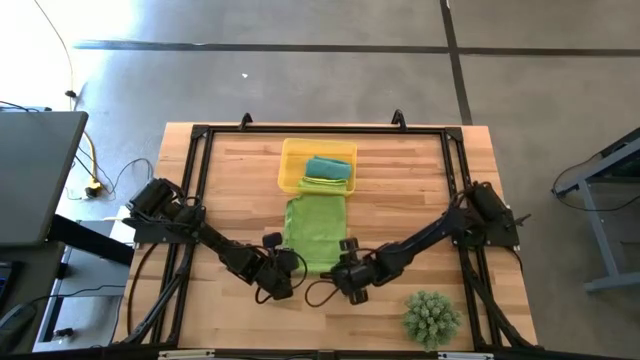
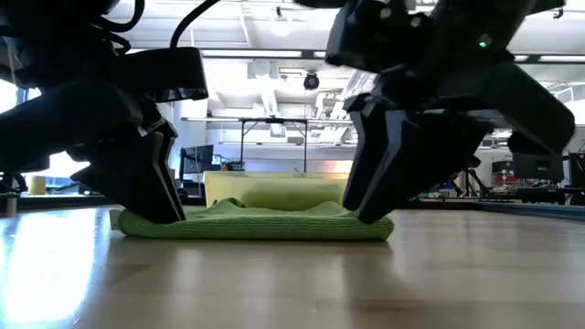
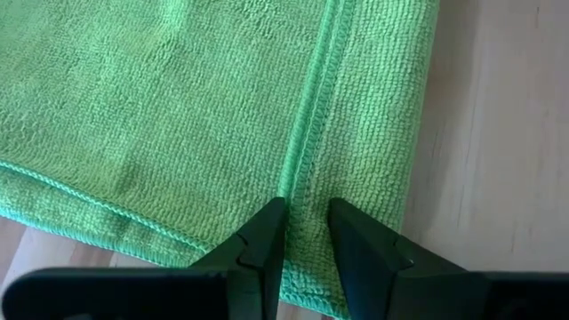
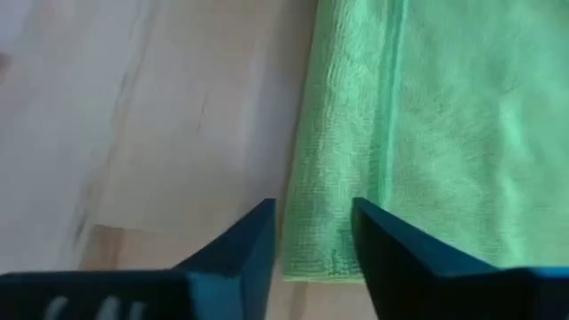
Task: Roll microfiber towels into tight, uniform cylinder then place into a basket
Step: Roll the green microfiber towel
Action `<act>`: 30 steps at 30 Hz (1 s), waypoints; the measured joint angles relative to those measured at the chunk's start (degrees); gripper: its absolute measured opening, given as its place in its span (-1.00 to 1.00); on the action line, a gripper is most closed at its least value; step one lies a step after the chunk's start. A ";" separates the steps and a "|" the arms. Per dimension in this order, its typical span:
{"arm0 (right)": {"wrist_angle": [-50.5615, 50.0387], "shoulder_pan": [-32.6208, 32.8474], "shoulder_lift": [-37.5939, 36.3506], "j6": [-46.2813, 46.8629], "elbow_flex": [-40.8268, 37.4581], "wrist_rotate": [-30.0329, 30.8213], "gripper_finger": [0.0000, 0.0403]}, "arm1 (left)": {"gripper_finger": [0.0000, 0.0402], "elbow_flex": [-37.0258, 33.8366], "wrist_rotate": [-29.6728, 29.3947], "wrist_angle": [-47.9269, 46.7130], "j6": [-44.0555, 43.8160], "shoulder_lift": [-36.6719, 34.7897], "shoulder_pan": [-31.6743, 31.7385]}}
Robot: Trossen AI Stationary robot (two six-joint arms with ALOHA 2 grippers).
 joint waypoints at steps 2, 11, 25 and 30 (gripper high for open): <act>-0.08 -0.78 0.00 1.09 0.00 -3.40 -0.20 | -0.58 0.00 0.44 -0.02 -0.08 0.00 0.00; -1.69 -1.52 0.95 1.37 0.09 -5.20 -0.05 | -0.58 -0.04 0.52 -0.04 -1.46 -0.02 -0.02; -3.55 -2.41 3.61 6.42 0.44 -6.11 -0.48 | -0.58 -0.33 4.13 -3.72 -1.90 -7.01 -0.66; -3.00 -2.45 3.72 7.21 0.30 -5.20 -0.71 | -0.58 -0.33 5.51 -5.27 -1.99 -9.76 -1.69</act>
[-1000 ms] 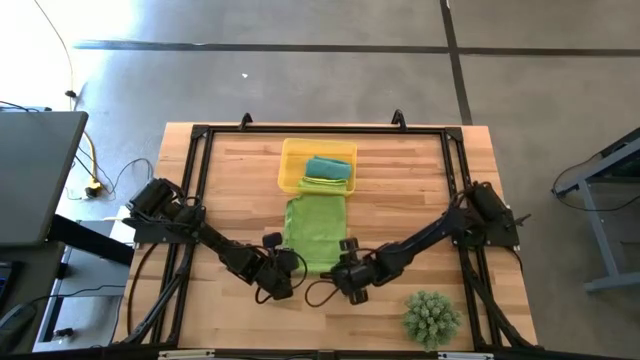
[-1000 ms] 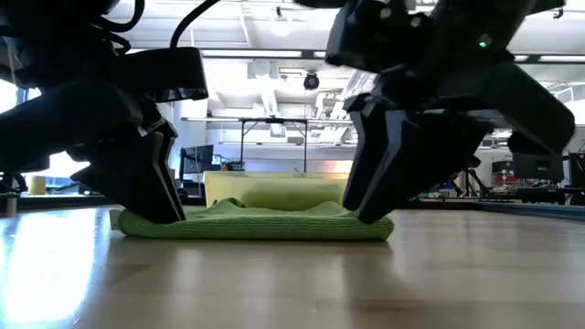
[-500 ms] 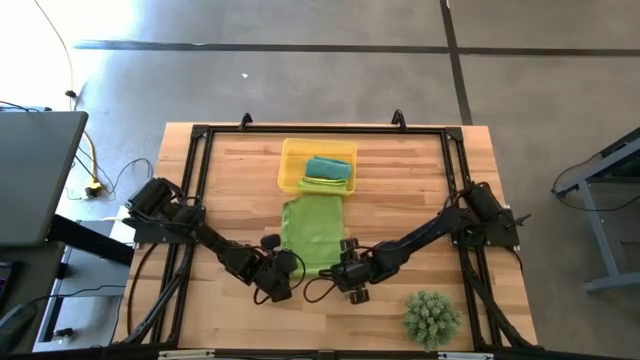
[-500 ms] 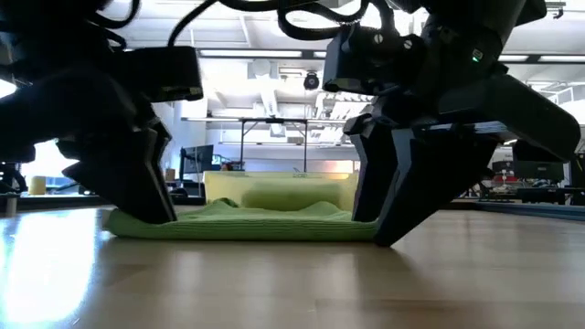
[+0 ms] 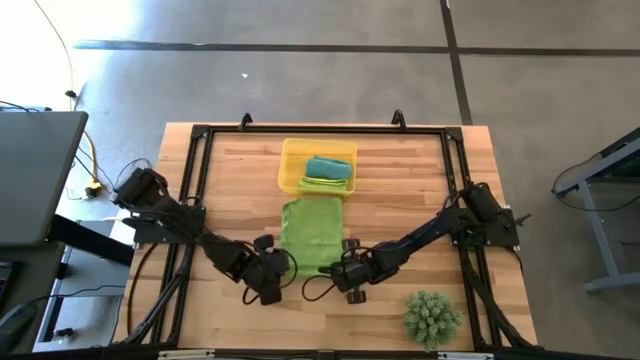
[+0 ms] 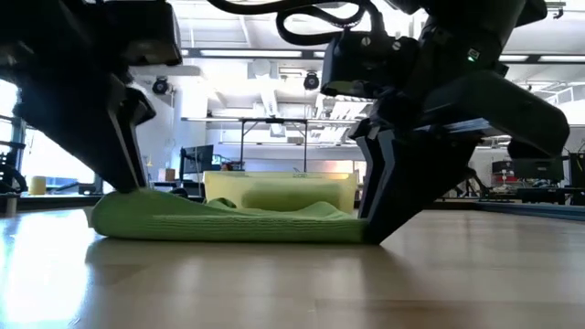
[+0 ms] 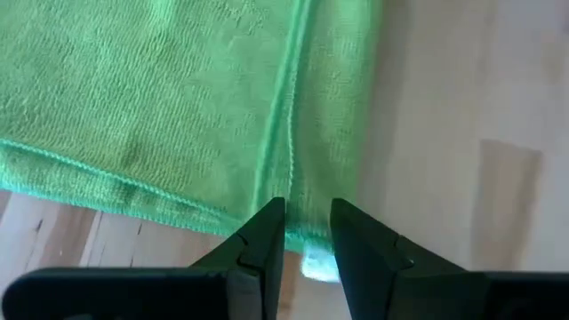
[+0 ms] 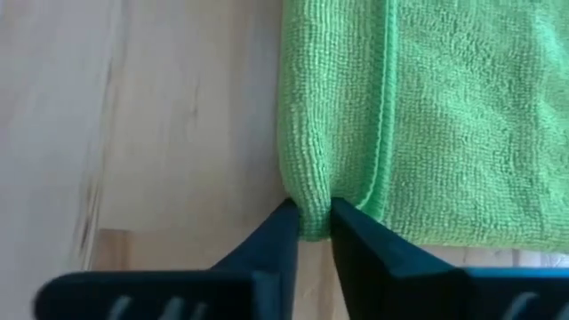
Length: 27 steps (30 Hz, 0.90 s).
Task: Roll microfiber towels into tight, uniform cylinder then place into a basket
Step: Roll the green microfiber towel
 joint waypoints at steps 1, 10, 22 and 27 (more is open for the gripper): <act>0.12 -0.01 0.00 0.09 -0.03 0.14 -0.76 | -0.58 0.00 0.29 -0.03 -0.02 -0.60 -0.33; 0.19 -1.09 -0.48 2.75 -0.13 -5.09 -0.97 | -0.58 0.09 0.78 3.10 3.00 -4.60 -4.96; 0.86 -7.56 -3.87 12.87 -0.48 -25.05 -1.00 | -0.50 0.17 -1.86 6.67 14.68 1.32 -6.93; 0.79 -8.63 -3.89 12.55 -0.44 -25.02 -1.00 | -0.37 0.22 -5.05 8.37 16.08 4.07 -6.05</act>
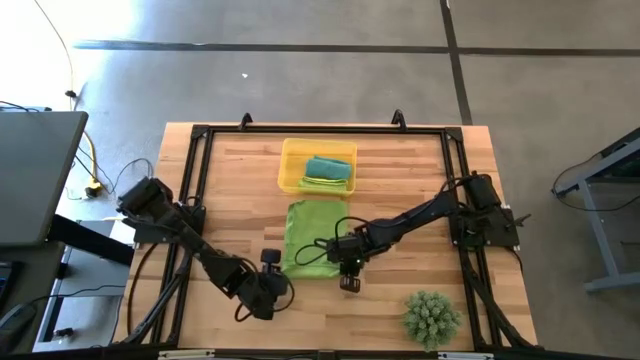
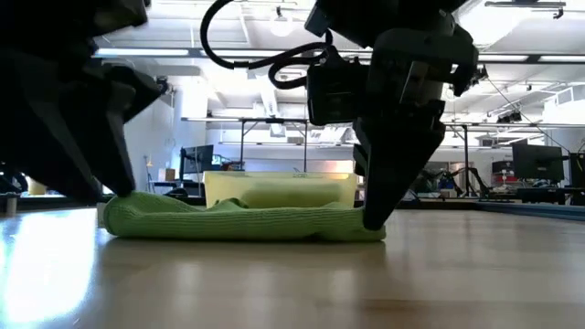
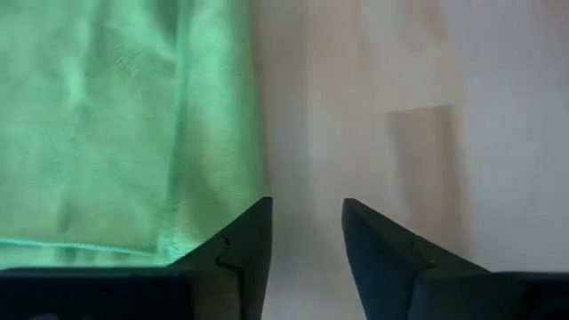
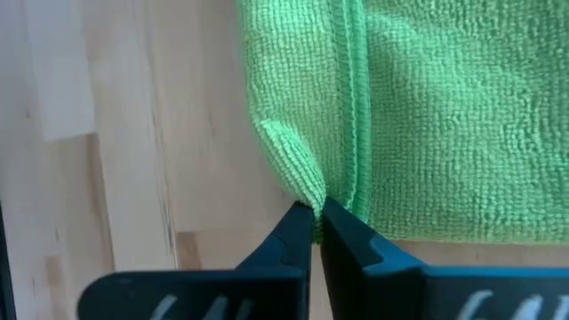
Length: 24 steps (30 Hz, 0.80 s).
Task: Roll microfiber towels into tight, uniform cylinder then place into a basket
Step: Roll the green microfiber towel
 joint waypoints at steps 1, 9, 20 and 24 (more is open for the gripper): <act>0.00 -0.12 -0.02 0.00 0.00 0.00 -1.00 | -0.34 -0.02 -0.93 -0.15 0.24 0.51 0.20; -0.07 -0.44 -0.20 -1.59 0.13 -0.04 -1.00 | -0.21 0.27 -7.69 0.15 5.93 6.23 2.61; -0.67 -0.37 -0.31 -4.09 0.20 -0.35 -1.00 | -0.62 0.29 -0.69 -0.83 -13.35 6.91 3.33; -0.45 -0.39 -0.31 -3.47 0.20 -3.42 -1.00 | -0.94 0.00 3.56 1.87 -15.67 5.01 2.51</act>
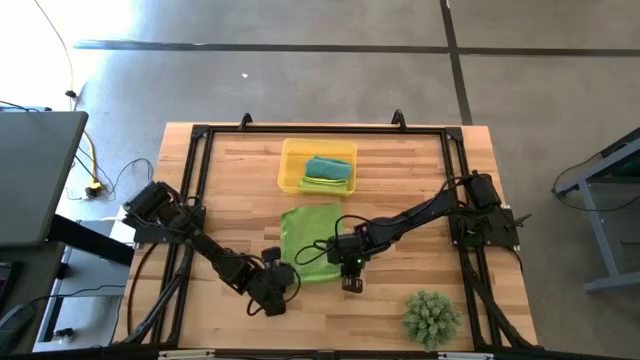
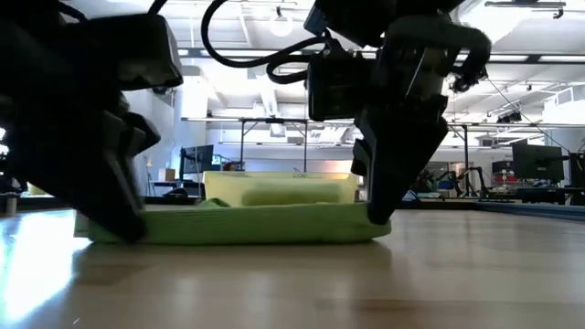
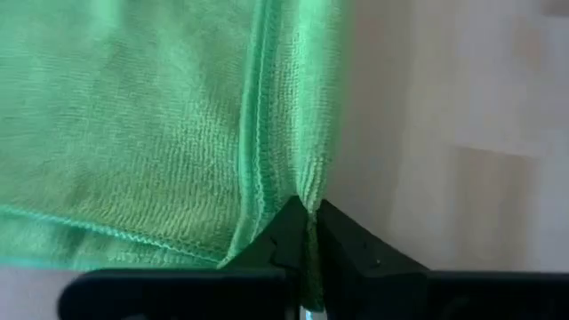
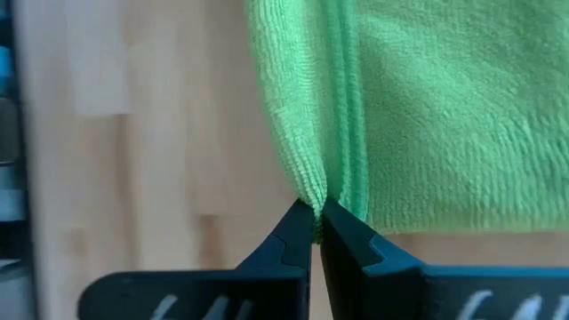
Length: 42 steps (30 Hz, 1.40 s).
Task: Roll microfiber towels into tight, uniform cylinder then place into a basket
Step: Roll the green microfiber towel
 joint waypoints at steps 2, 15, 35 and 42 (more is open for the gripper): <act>1.08 0.02 0.00 0.87 0.08 -3.25 -1.00 | -0.95 -0.18 5.31 1.69 -0.39 -1.74 -0.12; 6.09 -0.38 -0.09 5.15 0.15 -9.93 -1.00 | -0.96 -0.07 16.01 -0.56 -16.07 -5.91 1.88; -12.62 -1.00 -3.92 -11.15 5.11 2.27 -0.25 | -0.96 0.17 15.39 -0.81 -17.88 -1.00 2.84; -1.14 8.32 -2.94 -28.13 5.68 16.02 -0.25 | -0.96 0.13 15.22 -0.79 -16.88 -0.98 3.02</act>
